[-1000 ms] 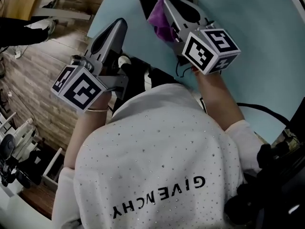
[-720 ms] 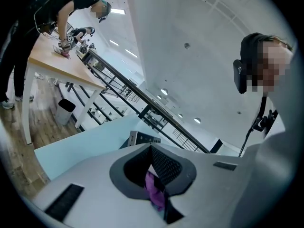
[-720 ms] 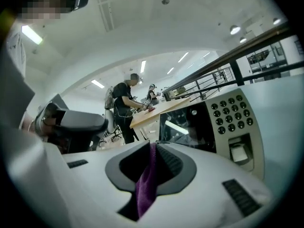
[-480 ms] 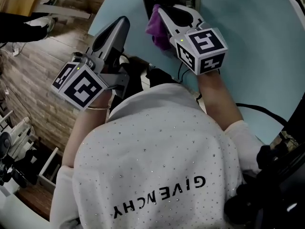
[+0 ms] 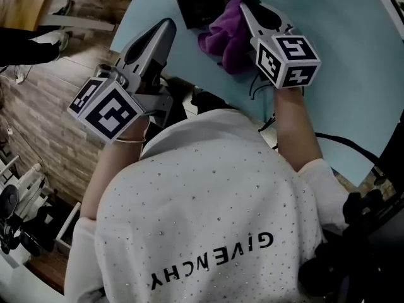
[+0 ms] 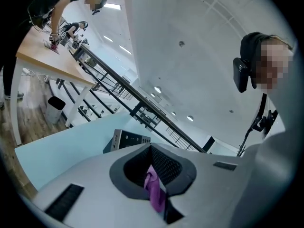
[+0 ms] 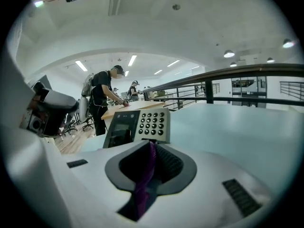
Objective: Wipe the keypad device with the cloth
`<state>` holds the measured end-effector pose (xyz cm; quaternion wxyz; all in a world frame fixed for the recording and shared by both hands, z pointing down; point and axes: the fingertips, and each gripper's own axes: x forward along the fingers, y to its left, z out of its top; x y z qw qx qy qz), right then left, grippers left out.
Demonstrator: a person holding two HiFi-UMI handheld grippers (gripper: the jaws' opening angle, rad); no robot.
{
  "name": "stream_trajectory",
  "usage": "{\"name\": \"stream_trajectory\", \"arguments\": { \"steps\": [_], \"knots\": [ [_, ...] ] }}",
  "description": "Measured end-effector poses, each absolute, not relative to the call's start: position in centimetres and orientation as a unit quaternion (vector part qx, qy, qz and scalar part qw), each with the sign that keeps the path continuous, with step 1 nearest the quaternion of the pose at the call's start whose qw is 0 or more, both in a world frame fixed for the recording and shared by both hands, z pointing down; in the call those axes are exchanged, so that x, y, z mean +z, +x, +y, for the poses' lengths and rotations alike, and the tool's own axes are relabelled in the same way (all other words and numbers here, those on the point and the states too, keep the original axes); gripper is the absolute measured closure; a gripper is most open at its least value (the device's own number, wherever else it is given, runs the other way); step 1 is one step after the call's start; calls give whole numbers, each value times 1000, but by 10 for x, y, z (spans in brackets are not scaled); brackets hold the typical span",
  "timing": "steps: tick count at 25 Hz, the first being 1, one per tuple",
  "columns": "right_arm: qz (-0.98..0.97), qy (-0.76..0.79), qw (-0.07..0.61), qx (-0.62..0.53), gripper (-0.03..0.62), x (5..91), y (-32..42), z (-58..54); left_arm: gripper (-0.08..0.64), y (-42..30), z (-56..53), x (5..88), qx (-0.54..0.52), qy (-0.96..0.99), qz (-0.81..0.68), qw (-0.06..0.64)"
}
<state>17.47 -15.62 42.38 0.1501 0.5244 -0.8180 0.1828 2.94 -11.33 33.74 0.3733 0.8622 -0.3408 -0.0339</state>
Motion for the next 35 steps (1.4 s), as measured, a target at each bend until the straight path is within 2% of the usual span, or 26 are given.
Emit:
{"name": "stream_trajectory", "arguments": {
  "steps": [7, 10, 13, 15, 17, 21, 26, 29, 35],
  "knots": [
    [-802, 545, 140, 200, 541, 429, 209, -151, 558, 49, -108, 336, -32, 865, -337, 371],
    [-809, 534, 116, 215, 546, 417, 182, -160, 558, 27, -116, 334, -35, 861, -342, 374],
    [-845, 473, 62, 242, 548, 393, 141, -160, 558, 19, -120, 327, -41, 858, -347, 376],
    [-865, 430, 51, 252, 548, 390, 118, -153, 558, 24, -118, 329, -43, 857, -350, 376],
    [-884, 393, 73, 245, 548, 397, 93, -145, 558, 27, -117, 333, -44, 856, -353, 376],
    [-904, 348, 160, 191, 548, 414, 52, -135, 558, 14, -121, 335, -47, 849, -365, 380],
    [-896, 334, 258, 135, 546, 443, 60, -125, 558, 4, -119, 343, -50, 842, -378, 382],
    [-883, 355, 279, 128, 546, 448, 85, -129, 558, 2, -120, 343, -55, 842, -377, 383],
    [-859, 407, 269, 156, 546, 452, 132, -135, 558, 5, -119, 349, -52, 844, -368, 387]
  ]
}}
